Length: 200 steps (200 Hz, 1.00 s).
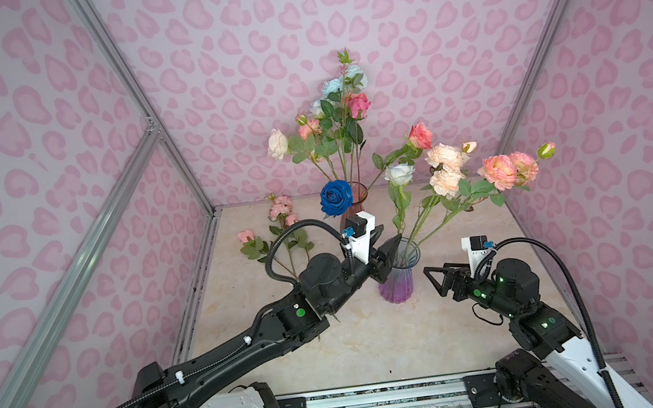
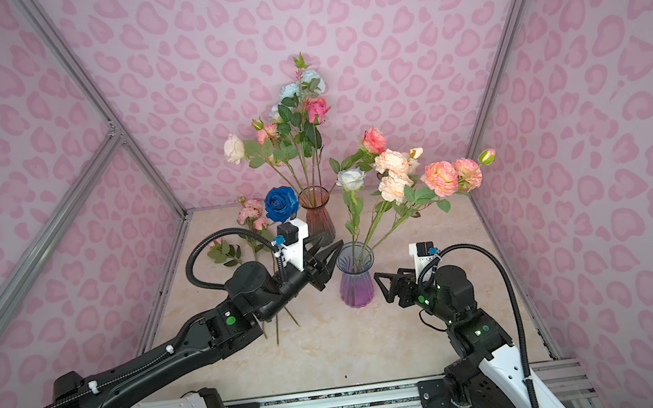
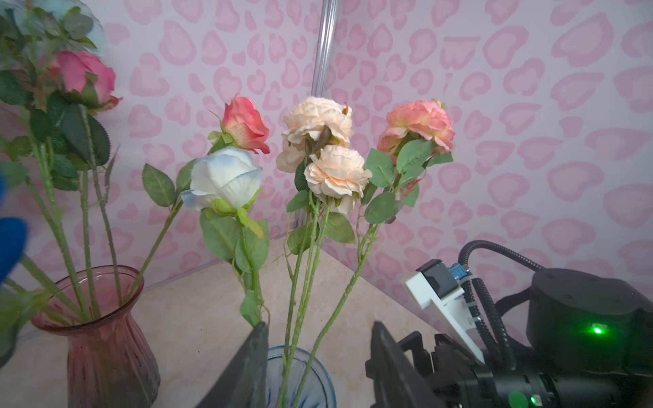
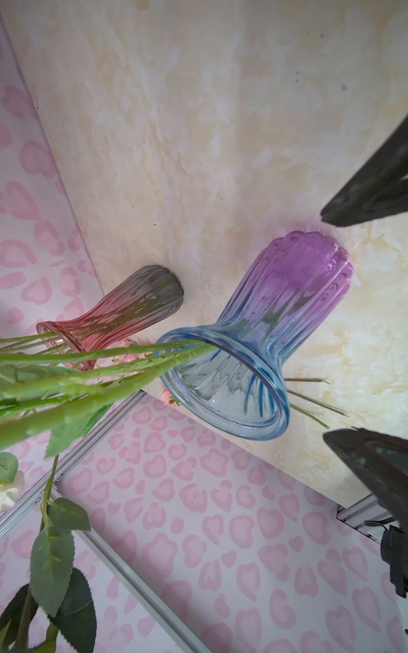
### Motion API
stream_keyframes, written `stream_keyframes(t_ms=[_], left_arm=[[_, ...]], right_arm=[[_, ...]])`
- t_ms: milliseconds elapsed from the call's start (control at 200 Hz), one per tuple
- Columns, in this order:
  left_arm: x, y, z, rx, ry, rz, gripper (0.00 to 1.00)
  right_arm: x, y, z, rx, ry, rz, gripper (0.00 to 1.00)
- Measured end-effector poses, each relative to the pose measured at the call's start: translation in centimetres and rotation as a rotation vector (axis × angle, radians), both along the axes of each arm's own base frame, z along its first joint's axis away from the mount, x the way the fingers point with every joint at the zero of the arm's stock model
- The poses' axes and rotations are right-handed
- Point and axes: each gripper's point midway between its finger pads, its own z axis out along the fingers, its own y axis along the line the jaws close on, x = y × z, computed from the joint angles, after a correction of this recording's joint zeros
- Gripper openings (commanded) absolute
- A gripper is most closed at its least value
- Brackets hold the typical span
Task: Arrange the flowers into the vase
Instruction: 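Open the left gripper, release the cream rose, withdraw from the vase, then lower the left gripper onto the pink roses and close on one stem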
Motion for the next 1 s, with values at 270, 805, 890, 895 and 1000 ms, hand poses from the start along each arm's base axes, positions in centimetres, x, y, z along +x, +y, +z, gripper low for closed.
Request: stream_keyframes(t_ms=[270, 805, 890, 895, 1000], left_arm=[[4.5, 13.2, -10.4, 0.072, 0.249, 0.530, 0.60], [15.6, 29.7, -27.6, -0.101, 0.999, 1.056, 0.50], [17.9, 30.1, -29.2, -0.123, 1.060, 1.057, 0.49], [18.0, 30.1, -29.3, -0.123, 1.063, 1.056, 0.49], [19.7, 30.4, -31.1, -0.132, 1.120, 1.044, 0.50]], right_arm=[[-0.1, 0.5, -1.0, -0.008, 0.028, 0.022, 0.89], [-0.2, 0.7, -2.0, -0.010, 0.047, 0.022, 0.89], [-0.1, 0.7, -2.0, -0.012, 0.041, 0.021, 0.90], [-0.1, 0.7, -1.9, -0.011, 0.040, 0.021, 0.90], [-0.2, 0.7, -1.8, -0.018, 0.028, 0.023, 0.90]])
